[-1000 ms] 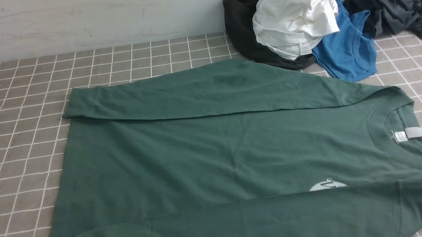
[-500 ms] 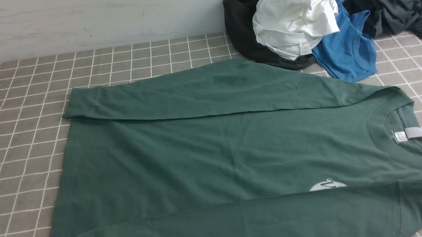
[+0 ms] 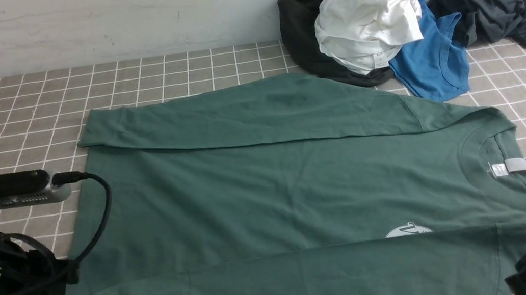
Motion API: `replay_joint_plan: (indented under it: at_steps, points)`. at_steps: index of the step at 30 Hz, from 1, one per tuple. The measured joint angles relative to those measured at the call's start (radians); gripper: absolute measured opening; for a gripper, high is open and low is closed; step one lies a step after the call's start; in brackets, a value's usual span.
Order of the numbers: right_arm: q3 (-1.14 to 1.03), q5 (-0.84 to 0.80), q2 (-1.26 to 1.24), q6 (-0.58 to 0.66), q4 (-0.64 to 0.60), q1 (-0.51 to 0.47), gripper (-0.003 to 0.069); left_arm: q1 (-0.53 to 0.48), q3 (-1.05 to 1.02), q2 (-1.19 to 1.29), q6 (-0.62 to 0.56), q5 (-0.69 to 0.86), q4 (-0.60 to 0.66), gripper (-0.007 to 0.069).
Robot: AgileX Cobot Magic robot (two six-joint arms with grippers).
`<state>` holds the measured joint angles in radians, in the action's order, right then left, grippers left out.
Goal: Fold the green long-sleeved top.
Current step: Use the left arm to clamp the cuff closest to it, then use the left arm to drag and place the cuff at the centered position on the left edge of the fabric
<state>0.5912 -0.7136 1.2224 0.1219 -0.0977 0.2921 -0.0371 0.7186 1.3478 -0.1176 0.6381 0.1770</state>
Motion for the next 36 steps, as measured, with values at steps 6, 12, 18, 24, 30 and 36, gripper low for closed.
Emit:
replay_joint_plan:
  at_steps: [6, 12, 18, 24, 30, 36]
  points:
    - [0.001, 0.111, 0.030, 0.041, -0.035, 0.003, -0.0010, -0.050, 0.045, 0.164, 0.000, -0.011, 0.000, 0.0426]
    - [0.002, 0.170, 0.030, 0.048, -0.099, 0.003, -0.0010, -0.051, 0.070, 0.308, -0.005, -0.040, 0.001, 0.0244]
    - [0.002, 0.172, 0.030, 0.049, -0.113, 0.003, -0.0010, -0.048, 0.084, 0.319, -0.006, -0.040, 0.004, 0.0020]
    - [0.002, 0.172, 0.030, 0.060, -0.113, 0.003, -0.0010, 0.007, 0.157, 0.203, -0.055, -0.017, -0.007, 0.0005]
    - [0.002, 0.172, 0.030, 0.064, -0.108, 0.003, -0.0010, 0.040, 0.288, 0.116, -0.086, -0.017, -0.003, 0.0003]
    - [0.002, 0.173, 0.030, 0.064, -0.106, 0.003, -0.0010, 0.015, 0.357, 0.239, -0.094, -0.091, -0.004, 0.0003]
